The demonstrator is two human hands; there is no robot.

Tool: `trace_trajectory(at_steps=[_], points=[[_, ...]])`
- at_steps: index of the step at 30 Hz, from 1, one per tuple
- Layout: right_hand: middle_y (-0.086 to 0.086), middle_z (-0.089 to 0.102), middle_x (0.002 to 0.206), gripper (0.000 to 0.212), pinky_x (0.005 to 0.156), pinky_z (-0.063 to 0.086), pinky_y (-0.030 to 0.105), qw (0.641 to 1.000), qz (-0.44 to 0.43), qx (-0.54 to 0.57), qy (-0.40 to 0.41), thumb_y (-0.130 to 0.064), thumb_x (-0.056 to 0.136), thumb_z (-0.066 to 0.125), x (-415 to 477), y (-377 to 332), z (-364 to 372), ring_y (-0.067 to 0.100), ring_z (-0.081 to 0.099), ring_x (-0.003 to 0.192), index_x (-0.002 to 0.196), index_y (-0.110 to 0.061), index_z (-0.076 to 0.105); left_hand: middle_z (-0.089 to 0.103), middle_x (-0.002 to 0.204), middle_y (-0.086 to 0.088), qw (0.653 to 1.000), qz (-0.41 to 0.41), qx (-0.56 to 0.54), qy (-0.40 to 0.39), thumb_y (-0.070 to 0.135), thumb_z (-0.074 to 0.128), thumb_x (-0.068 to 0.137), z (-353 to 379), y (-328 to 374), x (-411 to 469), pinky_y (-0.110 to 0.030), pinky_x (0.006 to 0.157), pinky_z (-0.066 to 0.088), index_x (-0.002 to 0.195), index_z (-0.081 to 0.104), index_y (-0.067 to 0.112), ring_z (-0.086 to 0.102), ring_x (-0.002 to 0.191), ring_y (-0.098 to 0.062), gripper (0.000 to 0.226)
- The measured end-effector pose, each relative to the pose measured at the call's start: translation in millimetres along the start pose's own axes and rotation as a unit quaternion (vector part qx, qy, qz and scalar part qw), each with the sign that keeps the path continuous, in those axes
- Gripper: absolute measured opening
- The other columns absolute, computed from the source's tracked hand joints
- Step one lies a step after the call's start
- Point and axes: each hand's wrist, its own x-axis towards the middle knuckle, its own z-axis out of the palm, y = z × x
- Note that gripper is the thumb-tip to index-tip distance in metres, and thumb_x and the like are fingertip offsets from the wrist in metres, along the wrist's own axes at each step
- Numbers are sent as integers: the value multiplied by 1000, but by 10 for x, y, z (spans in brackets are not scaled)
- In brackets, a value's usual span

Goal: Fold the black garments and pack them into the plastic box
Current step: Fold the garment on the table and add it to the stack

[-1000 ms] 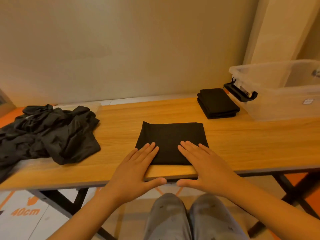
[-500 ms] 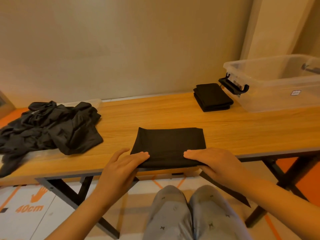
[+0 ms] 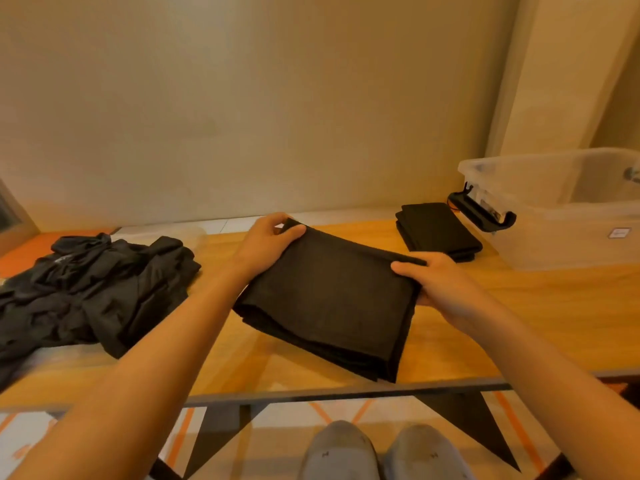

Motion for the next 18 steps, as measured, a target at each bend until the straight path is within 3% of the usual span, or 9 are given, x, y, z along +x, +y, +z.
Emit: trace_trajectory(at_steps=[3,7,12,15,18], points=[[2,64,112,22,75,50,25,983,5,-169,74,-17,95,56,141,309,-95,12,60,92,116,-16,62,58,123,-4,990,-77,93,-69,45,52,95,270,-259,204,-24,73,45,130,49,20,57,100,-17,44],[-2,52,134,36,95,39,28,932,-74,-335,113,-24,96,55,187,367,-174,14,48,123,131,-23,52,44,145,-4,976,-49,207,-45,45,45,98,364,-390,0,-38,104,40,145,33,20,46,129,-22,54],[-11,36,150,40,113,18,28,865,-218,-450,-36,-37,99,45,394,247,206,7,23,141,139,-31,44,18,159,-1,960,16,271,-67,45,35,100,541,-442,-589,-38,119,16,153,16,20,15,146,-17,61],[-12,18,158,48,118,11,32,817,-207,-521,-136,-43,100,37,525,337,320,7,9,146,147,-35,30,-1,161,5,939,2,325,-109,52,24,99,635,-559,-755,-35,121,-2,154,5,26,-6,147,-11,64],[-12,9,160,52,118,11,32,802,-176,-553,-143,-48,101,30,529,431,303,9,8,146,150,-38,18,-1,161,8,932,31,336,-128,56,23,98,577,-639,-690,-32,120,-5,153,6,29,-8,146,-7,64]])
